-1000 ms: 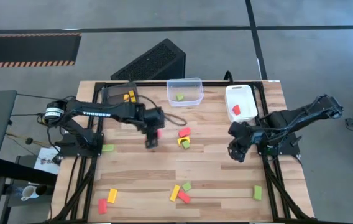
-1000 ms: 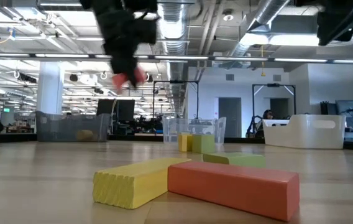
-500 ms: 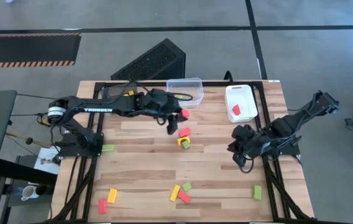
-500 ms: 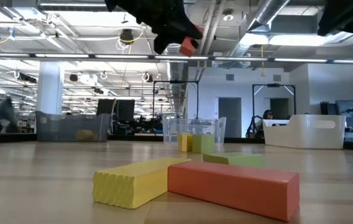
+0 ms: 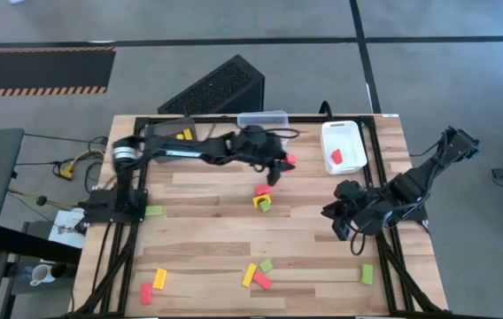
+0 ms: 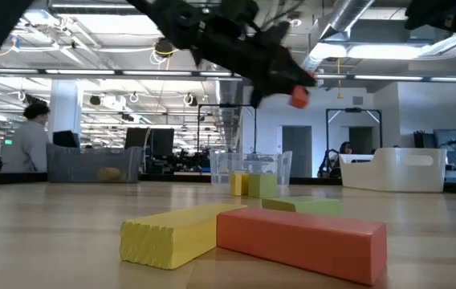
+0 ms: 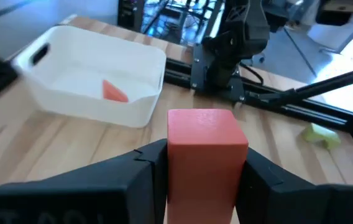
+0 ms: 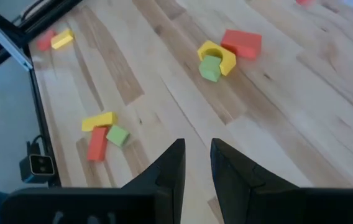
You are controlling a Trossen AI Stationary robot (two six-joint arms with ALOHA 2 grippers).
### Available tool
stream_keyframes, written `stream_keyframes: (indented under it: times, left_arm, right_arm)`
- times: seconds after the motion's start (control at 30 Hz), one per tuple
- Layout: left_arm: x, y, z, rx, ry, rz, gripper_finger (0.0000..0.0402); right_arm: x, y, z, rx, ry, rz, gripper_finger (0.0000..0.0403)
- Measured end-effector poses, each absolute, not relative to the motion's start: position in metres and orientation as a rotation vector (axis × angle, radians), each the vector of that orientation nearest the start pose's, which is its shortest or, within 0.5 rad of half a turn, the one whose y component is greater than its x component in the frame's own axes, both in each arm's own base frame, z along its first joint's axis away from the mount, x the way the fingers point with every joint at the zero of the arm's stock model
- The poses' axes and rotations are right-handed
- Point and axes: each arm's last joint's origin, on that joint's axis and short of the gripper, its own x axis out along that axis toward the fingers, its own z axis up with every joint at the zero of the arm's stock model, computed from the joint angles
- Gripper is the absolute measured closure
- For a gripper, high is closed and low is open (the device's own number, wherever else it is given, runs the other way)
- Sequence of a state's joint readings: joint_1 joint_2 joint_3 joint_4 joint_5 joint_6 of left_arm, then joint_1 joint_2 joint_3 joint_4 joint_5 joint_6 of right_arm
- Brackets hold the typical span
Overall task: Sort & place blocks by color
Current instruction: Put the orange block into the white bin
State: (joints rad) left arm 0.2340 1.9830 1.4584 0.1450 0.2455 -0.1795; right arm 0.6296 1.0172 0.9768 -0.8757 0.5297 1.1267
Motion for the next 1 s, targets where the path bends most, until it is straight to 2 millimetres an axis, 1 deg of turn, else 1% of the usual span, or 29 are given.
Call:
stream_keyframes:
  times: [0.1, 0.2, 0.23, 0.4, 0.47, 0.53, 0.57, 0.67, 0.8, 0.93, 1.0]
  left_arm:
    - [0.477, 0.106, 0.234, -0.267, 0.336, -0.032, 0.0301]
    - [0.504, 0.115, 0.228, -0.288, 0.328, -0.044, 0.0295]
    - [0.511, 0.117, 0.224, -0.298, 0.339, -0.044, 0.0293]
    - [0.551, 0.130, 0.216, -0.278, 0.255, -0.043, 0.0297]
    - [0.566, 0.135, 0.208, -0.270, 0.207, -0.028, 0.0299]
    - [0.580, 0.138, 0.194, -0.297, 0.192, -0.014, 0.0300]
    - [0.585, 0.139, 0.183, -0.299, 0.186, -0.004, 0.0299]
    - [0.587, 0.141, 0.160, -0.307, 0.070, 0.059, 0.0298]
    - [0.589, 0.148, 0.153, -0.318, -0.034, 0.183, 0.0299]
    - [0.590, 0.150, 0.130, -0.303, -0.076, 0.193, 0.0299]
    - [0.591, 0.149, 0.126, -0.311, -0.062, 0.191, 0.0300]
  right_arm:
    - [0.158, 0.097, 0.305, 0.591, 0.691, -0.344, 0.0305]
    - [0.159, 0.097, 0.305, 0.614, 0.686, -0.351, 0.0305]
    - [0.159, 0.097, 0.305, 0.620, 0.686, -0.354, 0.0305]
    - [0.160, 0.098, 0.306, 0.645, 0.666, -0.344, 0.0305]
    - [0.161, 0.099, 0.307, 0.658, 0.655, -0.337, 0.0305]
    - [0.162, 0.099, 0.308, 0.671, 0.644, -0.330, 0.0305]
    - [0.162, 0.100, 0.309, 0.679, 0.639, -0.328, 0.0305]
    - [0.163, 0.100, 0.309, 0.716, 0.628, -0.336, 0.0305]
    - [0.164, 0.101, 0.311, 0.760, 0.611, -0.337, 0.0305]
    - [0.166, 0.102, 0.313, 0.782, 0.592, -0.324, 0.0305]
    - [0.167, 0.102, 0.313, 0.789, 0.585, -0.322, 0.0305]
